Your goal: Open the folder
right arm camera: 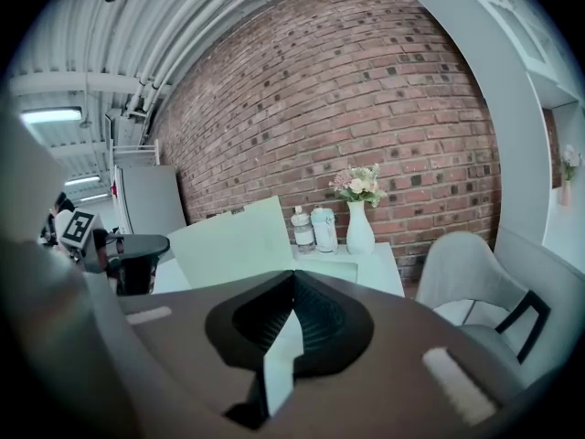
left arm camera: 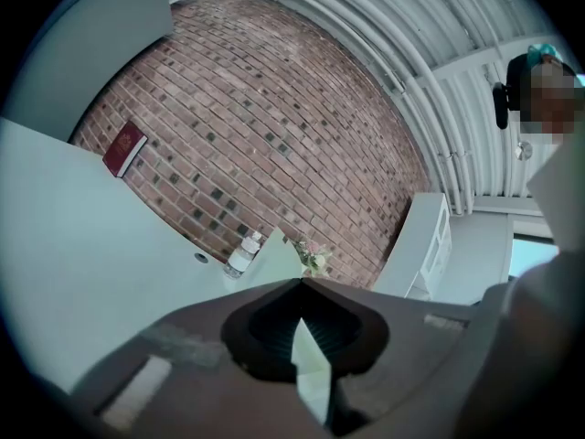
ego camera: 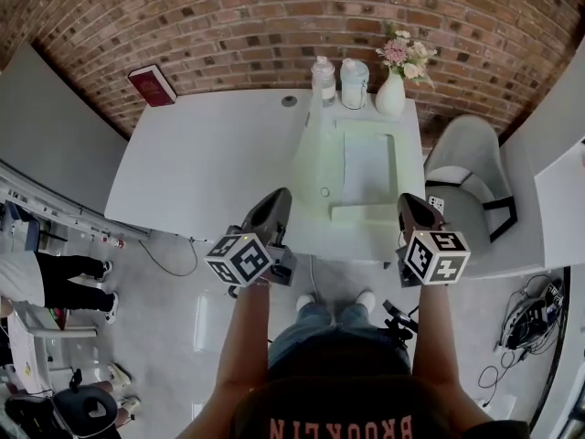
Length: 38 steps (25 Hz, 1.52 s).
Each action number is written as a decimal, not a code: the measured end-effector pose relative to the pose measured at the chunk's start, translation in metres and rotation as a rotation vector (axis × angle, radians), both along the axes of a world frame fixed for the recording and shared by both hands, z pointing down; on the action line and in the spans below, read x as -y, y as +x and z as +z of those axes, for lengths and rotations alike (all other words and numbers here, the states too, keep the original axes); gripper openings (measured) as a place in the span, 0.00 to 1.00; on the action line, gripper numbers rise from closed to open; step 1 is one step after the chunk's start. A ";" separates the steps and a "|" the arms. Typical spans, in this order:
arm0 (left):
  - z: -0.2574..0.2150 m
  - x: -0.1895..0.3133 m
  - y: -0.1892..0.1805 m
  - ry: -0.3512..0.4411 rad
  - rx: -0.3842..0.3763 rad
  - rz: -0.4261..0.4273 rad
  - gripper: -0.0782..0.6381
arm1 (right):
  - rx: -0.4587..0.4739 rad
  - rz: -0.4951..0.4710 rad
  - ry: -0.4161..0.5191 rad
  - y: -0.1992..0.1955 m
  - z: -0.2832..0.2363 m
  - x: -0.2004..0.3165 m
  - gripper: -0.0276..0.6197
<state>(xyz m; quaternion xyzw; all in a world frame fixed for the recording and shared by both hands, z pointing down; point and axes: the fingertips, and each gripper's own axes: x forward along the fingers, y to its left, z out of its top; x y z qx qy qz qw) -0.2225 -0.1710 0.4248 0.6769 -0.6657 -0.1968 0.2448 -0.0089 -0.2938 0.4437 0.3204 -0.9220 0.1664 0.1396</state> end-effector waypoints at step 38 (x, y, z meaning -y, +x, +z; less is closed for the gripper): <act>0.143 -0.074 -0.147 -0.435 0.032 -0.213 0.11 | -0.177 -0.011 -0.015 -0.070 0.036 -0.048 0.05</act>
